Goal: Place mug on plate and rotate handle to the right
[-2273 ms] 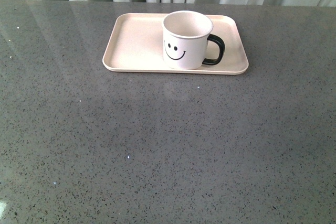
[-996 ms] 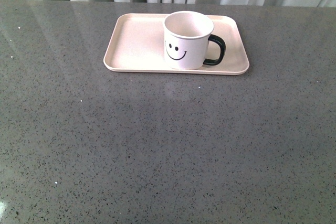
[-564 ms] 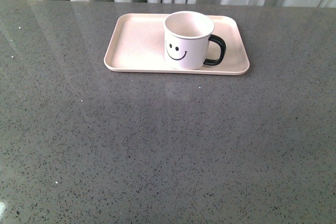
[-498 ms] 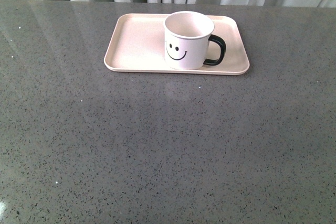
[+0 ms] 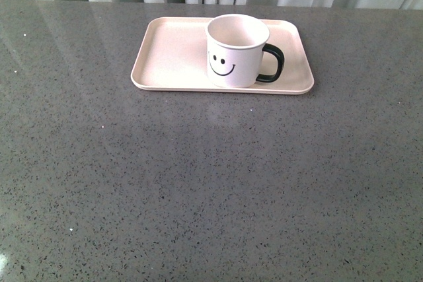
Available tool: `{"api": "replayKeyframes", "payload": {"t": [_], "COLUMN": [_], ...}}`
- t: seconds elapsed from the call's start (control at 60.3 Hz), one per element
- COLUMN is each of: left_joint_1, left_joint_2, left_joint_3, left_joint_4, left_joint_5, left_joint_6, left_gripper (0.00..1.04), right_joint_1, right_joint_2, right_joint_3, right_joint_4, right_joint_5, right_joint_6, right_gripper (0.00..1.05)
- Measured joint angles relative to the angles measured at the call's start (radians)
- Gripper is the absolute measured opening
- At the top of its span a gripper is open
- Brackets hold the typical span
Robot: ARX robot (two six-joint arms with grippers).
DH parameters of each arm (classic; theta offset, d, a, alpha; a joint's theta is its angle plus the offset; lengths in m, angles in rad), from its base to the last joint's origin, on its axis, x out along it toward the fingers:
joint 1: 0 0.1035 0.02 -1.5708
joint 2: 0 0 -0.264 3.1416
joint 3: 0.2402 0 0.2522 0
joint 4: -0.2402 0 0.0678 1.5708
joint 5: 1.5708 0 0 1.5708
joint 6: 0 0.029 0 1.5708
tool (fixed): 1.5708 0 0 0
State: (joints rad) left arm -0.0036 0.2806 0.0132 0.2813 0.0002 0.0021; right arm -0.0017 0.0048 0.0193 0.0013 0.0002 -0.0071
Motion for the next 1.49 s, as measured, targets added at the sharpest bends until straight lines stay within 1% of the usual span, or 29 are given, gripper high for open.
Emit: {"api": "replayKeyframes", "payload": {"t": [0.282,0.299,0.365,0.398,0.647,0.664,0.747,0.896,1.012,1.045,1.145,1.162,1.178,1.195,1.211,1.245,1.278,1.328,1.377,1.427,1.494], "left_joint_1": [0.0,0.0,0.0,0.0,0.001,0.001,0.001,0.001,0.001,0.001,0.001,0.001,0.001,0.001,0.001,0.001,0.001,0.001,0.001,0.001,0.001], "left_joint_2": [-0.1,-0.113,-0.211,-0.24,-0.264,-0.264,-0.264,-0.265,-0.265,-0.265,-0.265,-0.265,-0.265,-0.265,-0.265,-0.265,-0.265,-0.265,-0.265,-0.265,-0.265], "left_joint_3": [0.0,0.0,0.0,0.0,0.0,0.0,0.0,0.0,0.0,0.0,0.0,0.0,0.0,0.0,0.0,0.0,0.0,0.0,0.0,0.0,0.0], "left_joint_4": [-0.101,-0.114,-0.245,-0.269,-0.282,-0.282,-0.282,-0.282,-0.282,-0.282,-0.282,-0.282,-0.282,-0.282,-0.282,-0.282,-0.282,-0.282,-0.282,-0.282,-0.282], "left_joint_5": [0.0,0.0,0.0,0.0,0.0,0.0,0.0,0.0,0.0,0.0,0.0,0.0,0.0,-0.002,-0.001,0.001,0.001,0.0,0.0,0.0,0.0], "left_joint_6": [0.0,0.0,0.0,0.0,-0.001,-0.001,0.0,0.0,0.0,0.0,0.0,0.0,0.0,0.0,0.0,0.0,0.0,0.0,0.0,0.0,0.0], "left_gripper": [0.01,0.01,0.01,0.01,0.02,0.03,0.19,0.56,0.74,0.81,0.96,0.97,0.97,0.96,0.95,0.95,0.95,0.96,0.96,0.96,0.96], "right_joint_1": [0.0,0.0,0.0,0.0,0.0,0.0,0.0,0.0,0.0,0.0,-0.001,-0.006,-0.025,-0.048,-0.062,-0.103,-0.116,-0.119,-0.117,-0.105,-0.088], "right_joint_2": [0.0,0.0,0.0,0.0,0.0,0.0,0.0,0.0,0.0,0.0,0.003,0.015,0.046,0.094,0.127,0.28,0.392,0.526,0.647,0.789,0.921], "right_joint_3": [0.0,0.0,0.0,0.0,0.0,0.0,0.0,0.0,0.0,0.0,0.001,0.007,0.033,0.069,0.089,0.173,0.226,0.286,0.346,0.425,0.502], "right_joint_4": [0.0,0.0,0.0,0.0,0.0,0.0,0.0,0.0,0.0,0.0,-0.003,-0.021,-0.087,-0.172,-0.213,-0.348,-0.391,-0.375,-0.322,-0.25,-0.201], "right_joint_5": [0.0,0.0,0.0,0.0,0.0,0.0,0.0,0.0,0.0,0.0,-0.006,-0.026,-0.074,-0.163,-0.193,-0.305,-0.352,-0.363,-0.357,-0.319,-0.287], "right_joint_6": [0.0,0.0,0.0,0.0,0.0,0.0,0.0,0.0,0.0,0.0,-0.002,-0.004,-0.027,-0.048,-0.061,-0.108,-0.129,-0.145,-0.148,-0.143,-0.126], "right_gripper": [0.96,0.96,0.96,0.96,0.96,0.96,0.96,0.96,0.96,0.96,0.96,0.96,0.96,0.96,0.96,0.96,0.96,0.96,0.96,0.96,0.96]}}
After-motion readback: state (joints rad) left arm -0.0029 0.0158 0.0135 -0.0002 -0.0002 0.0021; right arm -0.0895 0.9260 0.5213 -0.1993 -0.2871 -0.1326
